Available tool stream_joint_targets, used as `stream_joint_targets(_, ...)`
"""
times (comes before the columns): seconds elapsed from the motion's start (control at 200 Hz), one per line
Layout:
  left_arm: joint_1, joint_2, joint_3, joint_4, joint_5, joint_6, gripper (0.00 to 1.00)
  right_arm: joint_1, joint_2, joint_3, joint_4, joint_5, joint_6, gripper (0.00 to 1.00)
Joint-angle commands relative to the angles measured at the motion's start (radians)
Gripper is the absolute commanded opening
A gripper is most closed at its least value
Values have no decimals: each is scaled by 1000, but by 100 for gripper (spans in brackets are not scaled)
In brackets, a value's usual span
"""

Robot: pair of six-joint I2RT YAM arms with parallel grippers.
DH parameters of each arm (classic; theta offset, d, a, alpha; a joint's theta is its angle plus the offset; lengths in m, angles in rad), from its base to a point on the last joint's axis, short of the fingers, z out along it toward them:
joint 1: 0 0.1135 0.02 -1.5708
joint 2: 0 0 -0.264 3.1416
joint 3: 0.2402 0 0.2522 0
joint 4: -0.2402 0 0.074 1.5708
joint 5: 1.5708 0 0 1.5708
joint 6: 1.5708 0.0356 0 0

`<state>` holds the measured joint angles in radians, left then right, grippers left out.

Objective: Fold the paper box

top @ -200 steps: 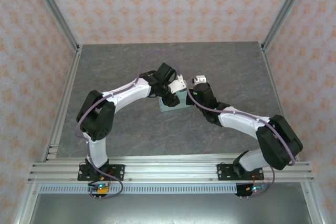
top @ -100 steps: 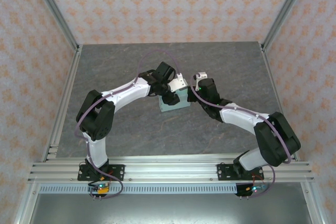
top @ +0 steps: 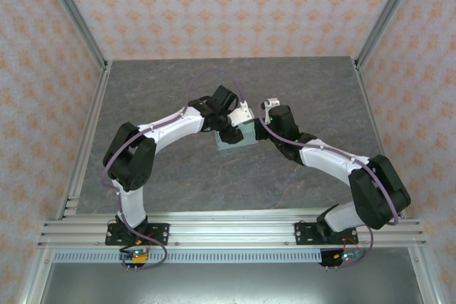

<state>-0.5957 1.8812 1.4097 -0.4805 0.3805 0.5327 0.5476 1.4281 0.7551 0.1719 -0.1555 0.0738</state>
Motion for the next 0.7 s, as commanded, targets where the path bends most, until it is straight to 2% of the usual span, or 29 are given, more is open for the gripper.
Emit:
stream_joint_targets(0.0, 13, -5, -1, 39, -64, 3, 54, -4, 28, -2, -55, -75, 30, 10)
stream_joint_targets(0.16, 14, -5, -3, 44, -79, -8, 54, 7, 39, -39, -6, -56, 73, 10)
stream_joint_targets(0.46, 15, 0, 17, 60, -42, -2, 55, 20, 58, -97, 49, 40, 57, 10)
stream_joint_targets(0.576, 25, 11, 54, 36, -47, 18, 56, 20, 39, -96, 26, 64, 36, 10)
stream_joint_targets(0.691, 40, -1, 54, 67, -18, -25, 59, 21, 16, -99, 16, 100, 42, 10)
